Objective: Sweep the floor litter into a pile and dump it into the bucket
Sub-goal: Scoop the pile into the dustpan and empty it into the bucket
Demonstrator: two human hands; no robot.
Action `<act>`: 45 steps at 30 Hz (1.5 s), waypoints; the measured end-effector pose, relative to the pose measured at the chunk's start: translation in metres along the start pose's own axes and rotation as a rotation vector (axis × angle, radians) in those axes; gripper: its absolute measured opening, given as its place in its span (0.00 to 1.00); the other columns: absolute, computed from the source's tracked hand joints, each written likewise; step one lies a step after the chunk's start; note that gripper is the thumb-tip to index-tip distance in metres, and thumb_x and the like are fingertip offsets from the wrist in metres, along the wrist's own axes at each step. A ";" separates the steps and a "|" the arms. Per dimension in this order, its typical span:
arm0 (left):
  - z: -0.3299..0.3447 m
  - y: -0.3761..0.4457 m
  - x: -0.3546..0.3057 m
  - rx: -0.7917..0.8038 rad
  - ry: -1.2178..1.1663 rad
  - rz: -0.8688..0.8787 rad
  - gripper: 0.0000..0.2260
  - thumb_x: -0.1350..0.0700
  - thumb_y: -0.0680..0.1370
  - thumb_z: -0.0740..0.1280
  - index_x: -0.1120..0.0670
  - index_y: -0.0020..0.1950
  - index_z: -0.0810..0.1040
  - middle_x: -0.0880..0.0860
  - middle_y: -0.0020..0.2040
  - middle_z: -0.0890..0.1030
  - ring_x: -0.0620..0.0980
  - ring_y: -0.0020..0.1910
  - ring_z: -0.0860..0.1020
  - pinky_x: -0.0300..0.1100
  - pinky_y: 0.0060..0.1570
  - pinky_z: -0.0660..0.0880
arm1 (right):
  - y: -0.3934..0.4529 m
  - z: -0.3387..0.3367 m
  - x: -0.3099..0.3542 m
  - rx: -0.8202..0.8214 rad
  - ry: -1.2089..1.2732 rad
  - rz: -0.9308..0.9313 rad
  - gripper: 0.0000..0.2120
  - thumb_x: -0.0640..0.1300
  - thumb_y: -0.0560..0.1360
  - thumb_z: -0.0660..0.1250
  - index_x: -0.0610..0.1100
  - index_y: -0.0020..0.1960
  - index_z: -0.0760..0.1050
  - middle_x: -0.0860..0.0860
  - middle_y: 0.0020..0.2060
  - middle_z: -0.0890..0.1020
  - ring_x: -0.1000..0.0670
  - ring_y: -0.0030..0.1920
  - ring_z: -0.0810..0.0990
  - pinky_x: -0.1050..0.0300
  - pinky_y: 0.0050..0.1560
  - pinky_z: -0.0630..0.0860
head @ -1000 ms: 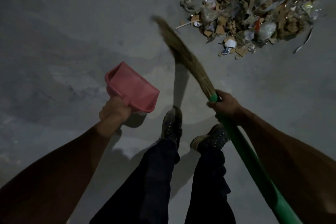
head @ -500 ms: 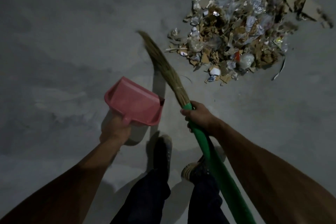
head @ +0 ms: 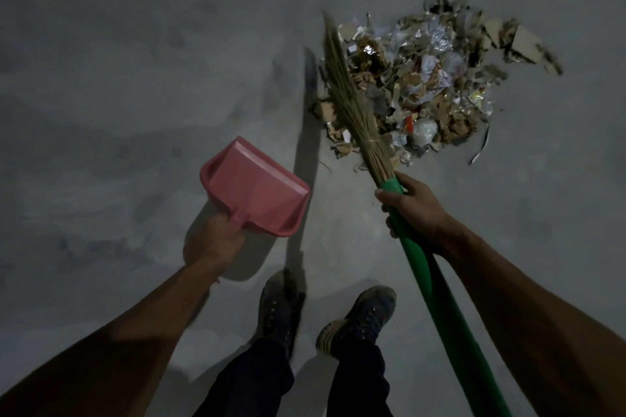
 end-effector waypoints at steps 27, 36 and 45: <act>0.110 0.078 -0.067 0.211 -0.018 -0.022 0.20 0.41 0.78 0.62 0.58 0.52 0.77 0.59 0.48 0.80 0.60 0.46 0.79 0.50 0.50 0.76 | 0.076 -0.081 -0.090 -0.270 -0.235 -0.192 0.30 0.43 0.80 0.64 0.54 0.77 0.55 0.44 0.54 0.77 0.47 0.33 0.78 0.59 0.26 0.76; 0.135 0.116 -0.137 0.225 -0.063 -0.049 0.07 0.55 0.77 0.67 0.59 0.48 0.77 0.61 0.42 0.81 0.61 0.42 0.81 0.54 0.47 0.80 | 0.155 -0.136 -0.079 -0.289 -0.227 -0.171 0.29 0.43 0.80 0.63 0.52 0.77 0.55 0.48 0.56 0.76 0.48 0.31 0.78 0.61 0.23 0.74; 0.132 0.158 -0.261 0.175 -0.107 0.009 0.06 0.55 0.77 0.68 0.57 0.47 0.76 0.58 0.41 0.80 0.59 0.40 0.80 0.55 0.48 0.80 | 0.213 -0.230 -0.016 -0.347 -0.354 -0.174 0.30 0.48 0.79 0.64 0.54 0.77 0.55 0.45 0.60 0.78 0.40 0.44 0.82 0.38 0.44 0.82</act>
Point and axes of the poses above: each hand's wrist, its own y-axis towards the middle knuckle, its own z-axis out of the palm, x = y × z, the point moved 6 cm from there along y, towards the middle knuckle
